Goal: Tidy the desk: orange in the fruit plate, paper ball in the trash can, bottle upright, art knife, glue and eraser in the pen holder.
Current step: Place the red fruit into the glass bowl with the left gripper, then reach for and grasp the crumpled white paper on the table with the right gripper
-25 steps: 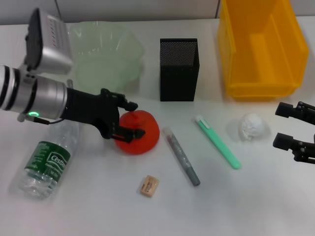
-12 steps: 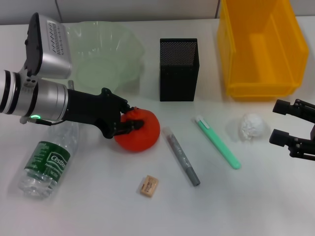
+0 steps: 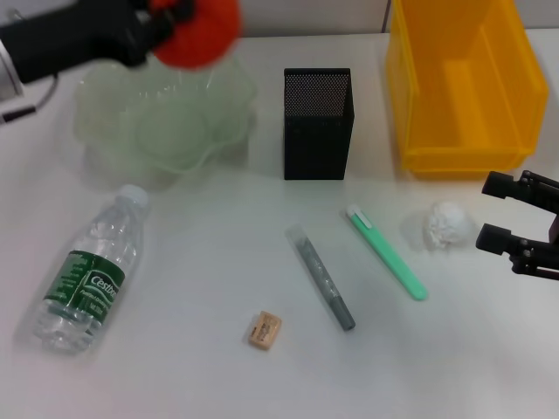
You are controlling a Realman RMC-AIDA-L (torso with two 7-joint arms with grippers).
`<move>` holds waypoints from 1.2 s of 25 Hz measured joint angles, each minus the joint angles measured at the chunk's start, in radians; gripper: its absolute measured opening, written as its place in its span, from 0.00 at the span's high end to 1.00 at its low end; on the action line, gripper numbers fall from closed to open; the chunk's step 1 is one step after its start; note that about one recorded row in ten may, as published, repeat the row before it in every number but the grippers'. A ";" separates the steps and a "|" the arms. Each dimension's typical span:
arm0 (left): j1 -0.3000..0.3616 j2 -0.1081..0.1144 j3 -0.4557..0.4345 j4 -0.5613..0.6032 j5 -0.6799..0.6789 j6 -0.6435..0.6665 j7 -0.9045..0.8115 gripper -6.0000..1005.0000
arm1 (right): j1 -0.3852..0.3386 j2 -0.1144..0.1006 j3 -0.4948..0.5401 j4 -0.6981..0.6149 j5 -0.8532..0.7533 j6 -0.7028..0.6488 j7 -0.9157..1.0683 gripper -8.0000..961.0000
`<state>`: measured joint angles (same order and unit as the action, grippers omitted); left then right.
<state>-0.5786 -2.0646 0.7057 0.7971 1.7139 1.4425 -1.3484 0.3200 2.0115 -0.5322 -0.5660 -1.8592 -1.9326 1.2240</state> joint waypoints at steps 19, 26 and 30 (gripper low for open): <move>0.101 -0.004 -0.003 -0.187 -0.377 0.051 0.101 0.35 | 0.079 0.008 0.110 -0.042 0.002 0.005 0.088 0.14; 0.151 0.051 0.036 -0.183 -0.218 0.322 0.043 0.17 | 0.140 -0.023 0.054 -0.401 -0.102 -0.003 0.522 0.14; 0.157 0.068 0.049 -0.175 -0.068 0.381 0.041 0.17 | 0.211 -0.047 -0.060 -0.646 -0.329 -0.009 0.783 0.14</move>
<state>-0.4211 -1.9966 0.7551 0.6221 1.6460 1.8235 -1.3075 0.5309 1.9648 -0.5922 -1.2117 -2.1881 -1.9416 2.0069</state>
